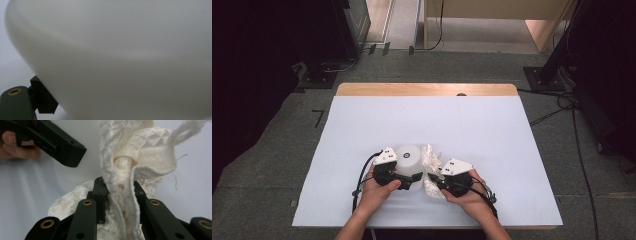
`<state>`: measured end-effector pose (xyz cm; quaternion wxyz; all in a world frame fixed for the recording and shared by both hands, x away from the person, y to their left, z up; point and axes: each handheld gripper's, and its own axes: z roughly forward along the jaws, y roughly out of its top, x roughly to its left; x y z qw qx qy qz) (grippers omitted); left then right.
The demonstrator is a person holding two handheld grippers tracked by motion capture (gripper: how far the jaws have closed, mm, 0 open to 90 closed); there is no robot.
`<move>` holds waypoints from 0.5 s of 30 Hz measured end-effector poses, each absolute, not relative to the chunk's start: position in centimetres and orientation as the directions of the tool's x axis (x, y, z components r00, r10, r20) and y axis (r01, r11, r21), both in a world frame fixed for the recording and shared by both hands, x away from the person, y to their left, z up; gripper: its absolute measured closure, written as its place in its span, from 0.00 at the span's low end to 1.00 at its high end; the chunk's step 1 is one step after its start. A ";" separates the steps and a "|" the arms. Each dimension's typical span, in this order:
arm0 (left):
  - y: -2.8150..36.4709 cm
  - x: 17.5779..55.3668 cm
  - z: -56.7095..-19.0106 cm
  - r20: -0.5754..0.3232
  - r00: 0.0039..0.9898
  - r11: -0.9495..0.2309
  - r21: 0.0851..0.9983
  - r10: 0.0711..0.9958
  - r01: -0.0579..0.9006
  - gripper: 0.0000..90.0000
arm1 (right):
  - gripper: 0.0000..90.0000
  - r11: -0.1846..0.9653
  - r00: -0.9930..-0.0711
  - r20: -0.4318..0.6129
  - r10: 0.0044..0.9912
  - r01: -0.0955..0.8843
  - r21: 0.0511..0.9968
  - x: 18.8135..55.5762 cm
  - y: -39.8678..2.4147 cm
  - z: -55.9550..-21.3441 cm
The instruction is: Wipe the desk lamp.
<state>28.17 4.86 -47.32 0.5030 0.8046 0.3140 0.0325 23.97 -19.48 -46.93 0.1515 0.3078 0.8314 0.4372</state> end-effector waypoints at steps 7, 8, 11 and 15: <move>4.6 27.8 -47.1 -0.269 0.825 -0.289 0.845 0.497 0.449 0.09 | 0.81 0.385 -0.750 0.007 0.661 0.347 0.855 23.7 -20.0 -45.5; 4.4 27.6 -47.2 -0.264 0.830 -0.295 0.846 0.492 0.444 0.09 | 0.80 0.375 -0.746 0.001 0.666 0.337 0.864 23.7 -20.1 -45.2; 4.1 27.4 -46.9 -0.255 0.820 -0.278 0.854 0.512 0.439 0.09 | 0.80 0.357 -0.733 0.001 0.680 0.332 0.873 23.6 -20.3 -45.0; 4.6 27.3 -46.4 -0.241 0.786 -0.226 0.873 0.569 0.432 0.09 | 0.81 0.362 -0.737 0.031 0.675 0.368 0.856 23.8 -19.9 -45.6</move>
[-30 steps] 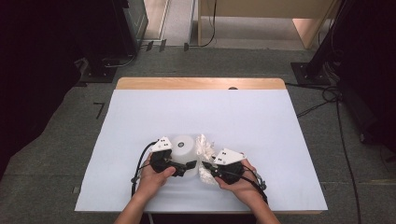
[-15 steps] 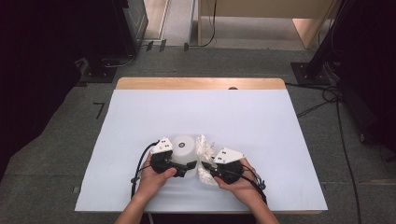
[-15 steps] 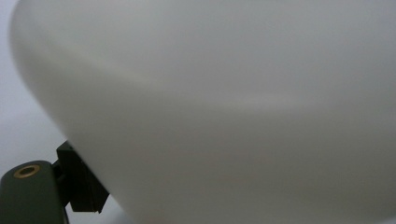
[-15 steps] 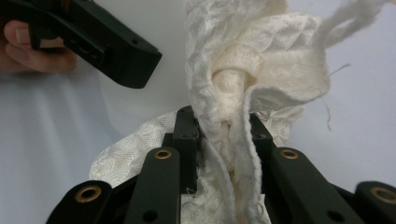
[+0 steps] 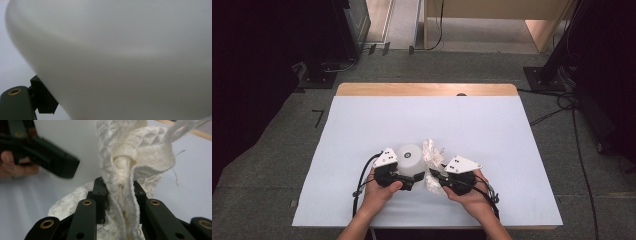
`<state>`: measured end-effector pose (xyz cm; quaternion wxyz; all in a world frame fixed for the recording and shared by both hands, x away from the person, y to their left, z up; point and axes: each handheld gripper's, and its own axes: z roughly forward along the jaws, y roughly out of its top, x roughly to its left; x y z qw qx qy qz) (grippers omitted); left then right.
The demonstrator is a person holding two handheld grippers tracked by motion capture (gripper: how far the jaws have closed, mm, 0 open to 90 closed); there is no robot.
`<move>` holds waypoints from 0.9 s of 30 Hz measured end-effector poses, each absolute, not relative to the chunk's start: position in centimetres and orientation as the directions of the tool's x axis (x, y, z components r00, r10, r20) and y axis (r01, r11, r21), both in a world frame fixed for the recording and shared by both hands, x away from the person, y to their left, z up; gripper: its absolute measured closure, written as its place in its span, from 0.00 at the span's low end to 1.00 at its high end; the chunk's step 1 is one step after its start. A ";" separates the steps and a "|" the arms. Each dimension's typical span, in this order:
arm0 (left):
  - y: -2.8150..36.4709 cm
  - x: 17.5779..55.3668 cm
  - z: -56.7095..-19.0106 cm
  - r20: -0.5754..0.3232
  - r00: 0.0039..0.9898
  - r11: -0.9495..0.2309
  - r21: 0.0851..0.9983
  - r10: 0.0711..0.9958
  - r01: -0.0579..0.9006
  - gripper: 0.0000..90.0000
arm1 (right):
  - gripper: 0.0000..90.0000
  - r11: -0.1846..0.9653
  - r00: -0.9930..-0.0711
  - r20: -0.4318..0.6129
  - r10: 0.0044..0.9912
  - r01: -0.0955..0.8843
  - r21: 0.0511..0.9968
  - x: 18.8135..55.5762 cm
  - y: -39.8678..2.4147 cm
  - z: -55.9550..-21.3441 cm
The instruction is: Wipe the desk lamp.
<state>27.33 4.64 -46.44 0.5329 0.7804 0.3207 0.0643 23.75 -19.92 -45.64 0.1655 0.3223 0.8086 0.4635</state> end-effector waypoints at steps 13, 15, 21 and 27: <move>4.1 26.7 -46.0 -0.189 0.803 -0.243 0.892 0.566 0.381 0.09 | 0.81 0.266 -0.706 0.136 0.695 0.429 0.864 24.3 -20.6 -45.4; 4.1 26.7 -46.2 -0.135 0.782 -0.271 0.890 0.609 0.365 0.09 | 0.81 0.273 -0.709 0.131 0.693 0.426 0.862 24.2 -20.6 -45.4; 3.6 26.8 -46.9 0.036 0.732 -0.377 0.873 0.681 0.308 0.09 | 0.81 0.253 -0.674 0.128 0.727 0.437 0.863 24.5 -21.4 -45.4; 4.0 27.3 -47.7 0.052 0.684 -0.386 0.855 0.728 0.346 0.09 | 0.81 0.224 -0.650 0.143 0.747 0.448 0.866 24.8 -22.4 -45.3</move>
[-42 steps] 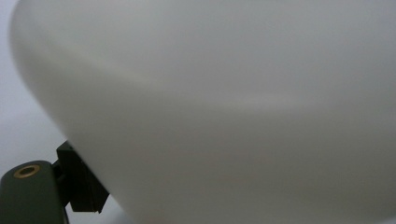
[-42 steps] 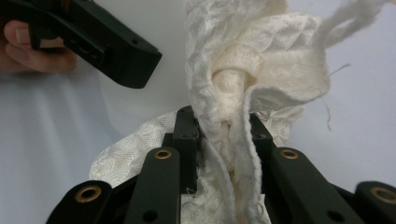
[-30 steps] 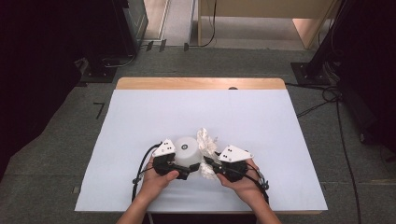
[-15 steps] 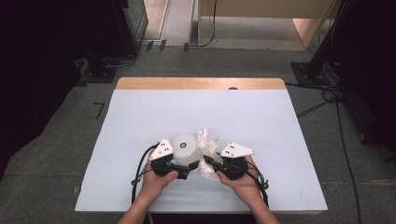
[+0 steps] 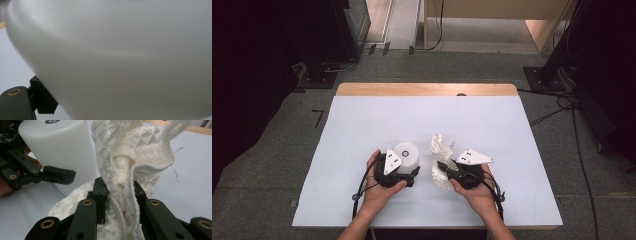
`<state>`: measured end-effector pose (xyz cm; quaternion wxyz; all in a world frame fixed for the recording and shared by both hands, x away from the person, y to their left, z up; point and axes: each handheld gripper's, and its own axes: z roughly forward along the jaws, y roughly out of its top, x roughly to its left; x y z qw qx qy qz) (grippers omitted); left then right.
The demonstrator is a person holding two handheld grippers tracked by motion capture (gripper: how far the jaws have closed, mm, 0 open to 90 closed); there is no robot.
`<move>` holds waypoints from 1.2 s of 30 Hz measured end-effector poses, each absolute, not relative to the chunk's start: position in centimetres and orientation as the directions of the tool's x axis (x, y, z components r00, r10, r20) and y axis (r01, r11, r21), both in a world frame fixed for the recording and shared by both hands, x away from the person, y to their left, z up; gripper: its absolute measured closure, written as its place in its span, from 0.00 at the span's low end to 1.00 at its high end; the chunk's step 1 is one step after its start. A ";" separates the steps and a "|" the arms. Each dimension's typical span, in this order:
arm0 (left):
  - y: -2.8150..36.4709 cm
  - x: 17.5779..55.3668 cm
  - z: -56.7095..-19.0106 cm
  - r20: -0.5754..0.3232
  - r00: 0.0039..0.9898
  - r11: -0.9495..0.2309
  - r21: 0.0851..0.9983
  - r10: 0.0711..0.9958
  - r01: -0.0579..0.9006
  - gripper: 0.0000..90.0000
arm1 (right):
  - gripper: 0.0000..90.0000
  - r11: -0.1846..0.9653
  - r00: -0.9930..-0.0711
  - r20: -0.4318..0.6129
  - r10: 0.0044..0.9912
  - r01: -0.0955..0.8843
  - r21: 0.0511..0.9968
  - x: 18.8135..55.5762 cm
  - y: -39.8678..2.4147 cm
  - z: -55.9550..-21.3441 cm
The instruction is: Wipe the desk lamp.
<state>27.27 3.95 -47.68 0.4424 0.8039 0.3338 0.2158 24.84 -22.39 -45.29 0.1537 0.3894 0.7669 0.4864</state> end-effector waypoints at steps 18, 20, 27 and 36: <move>2.8 25.8 -47.0 0.029 0.534 -0.283 0.872 0.845 0.400 0.02 | 0.80 0.223 -0.638 0.142 0.757 0.456 0.862 25.0 -22.8 -45.6; 2.1 25.7 -47.1 0.050 0.488 -0.285 0.861 0.872 0.421 0.02 | 0.80 0.228 -0.638 0.137 0.757 0.455 0.861 25.0 -22.7 -45.6; 2.7 26.1 -47.4 0.030 0.486 -0.265 0.867 0.873 0.422 0.09 | 0.80 0.235 -0.640 0.136 0.756 0.460 0.856 25.1 -22.6 -46.0; 5.0 26.8 -46.0 -0.200 0.660 -0.139 0.895 0.724 0.424 0.09 | 0.80 0.244 -0.653 0.124 0.747 0.443 0.863 24.7 -22.0 -45.7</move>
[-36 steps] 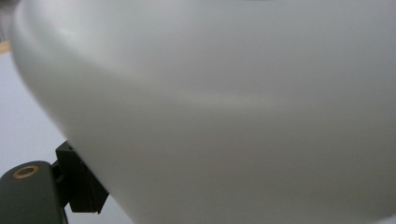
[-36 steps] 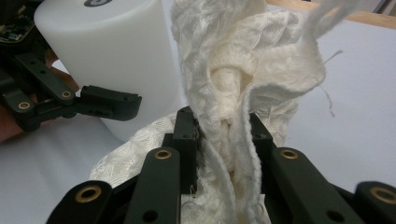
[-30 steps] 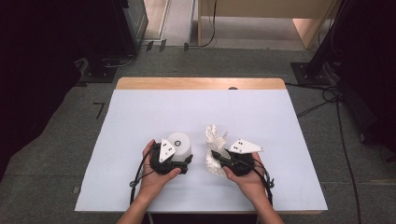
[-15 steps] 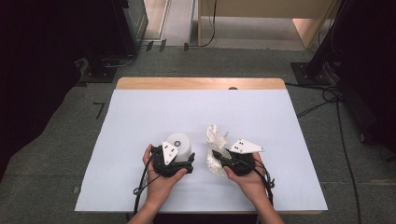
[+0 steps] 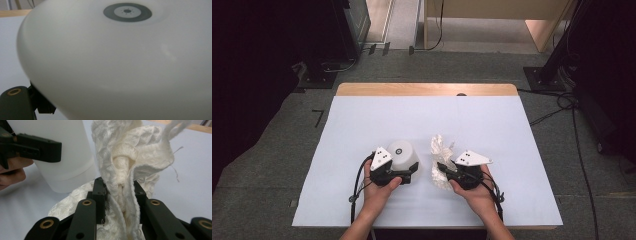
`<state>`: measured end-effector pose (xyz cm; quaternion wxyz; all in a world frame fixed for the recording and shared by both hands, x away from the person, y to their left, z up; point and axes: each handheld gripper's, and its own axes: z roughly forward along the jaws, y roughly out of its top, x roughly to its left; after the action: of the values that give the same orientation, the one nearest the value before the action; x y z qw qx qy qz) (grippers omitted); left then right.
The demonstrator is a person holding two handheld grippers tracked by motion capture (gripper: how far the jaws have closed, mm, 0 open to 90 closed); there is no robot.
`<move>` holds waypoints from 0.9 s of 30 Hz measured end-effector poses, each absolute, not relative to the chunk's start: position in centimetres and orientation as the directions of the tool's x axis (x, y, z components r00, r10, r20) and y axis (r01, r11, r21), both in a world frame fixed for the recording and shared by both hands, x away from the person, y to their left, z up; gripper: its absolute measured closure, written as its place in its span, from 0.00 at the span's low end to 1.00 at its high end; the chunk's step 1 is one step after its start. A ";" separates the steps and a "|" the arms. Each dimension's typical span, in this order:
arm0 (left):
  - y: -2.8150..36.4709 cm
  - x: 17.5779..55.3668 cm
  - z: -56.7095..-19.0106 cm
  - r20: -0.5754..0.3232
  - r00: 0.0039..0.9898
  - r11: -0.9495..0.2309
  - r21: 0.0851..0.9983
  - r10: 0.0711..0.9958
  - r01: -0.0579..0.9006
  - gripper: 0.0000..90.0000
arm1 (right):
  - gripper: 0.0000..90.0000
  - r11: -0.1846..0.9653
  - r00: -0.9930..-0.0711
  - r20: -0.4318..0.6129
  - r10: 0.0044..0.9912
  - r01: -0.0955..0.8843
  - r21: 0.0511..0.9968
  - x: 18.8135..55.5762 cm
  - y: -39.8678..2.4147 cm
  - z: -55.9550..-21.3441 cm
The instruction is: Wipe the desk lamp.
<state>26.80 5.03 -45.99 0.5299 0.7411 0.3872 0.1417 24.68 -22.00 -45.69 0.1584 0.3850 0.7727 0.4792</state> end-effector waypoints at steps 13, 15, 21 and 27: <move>4.9 27.3 -47.0 -0.236 0.663 -0.148 0.871 0.710 0.469 0.09 | 0.80 0.298 -0.696 0.132 0.706 0.461 0.836 23.9 -19.1 -46.9; 5.3 27.7 -47.3 -0.266 0.651 -0.130 0.860 0.711 0.493 0.09 | 0.80 0.310 -0.711 0.149 0.688 0.472 0.825 23.9 -18.9 -46.9; 5.4 27.5 -47.2 -0.275 0.690 -0.141 0.865 0.669 0.481 0.09 | 0.80 0.310 -0.706 0.157 0.690 0.485 0.817 23.8 -18.6 -46.8; 4.7 26.6 -46.2 -0.266 0.799 -0.153 0.902 0.539 0.403 0.09 | 0.80 0.215 -0.654 0.196 0.731 0.493 0.843 24.4 -20.4 -46.3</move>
<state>26.58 4.69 -46.15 0.5715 0.7570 0.3113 0.0594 24.42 -20.40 -46.31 0.1225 0.3975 0.7698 0.4842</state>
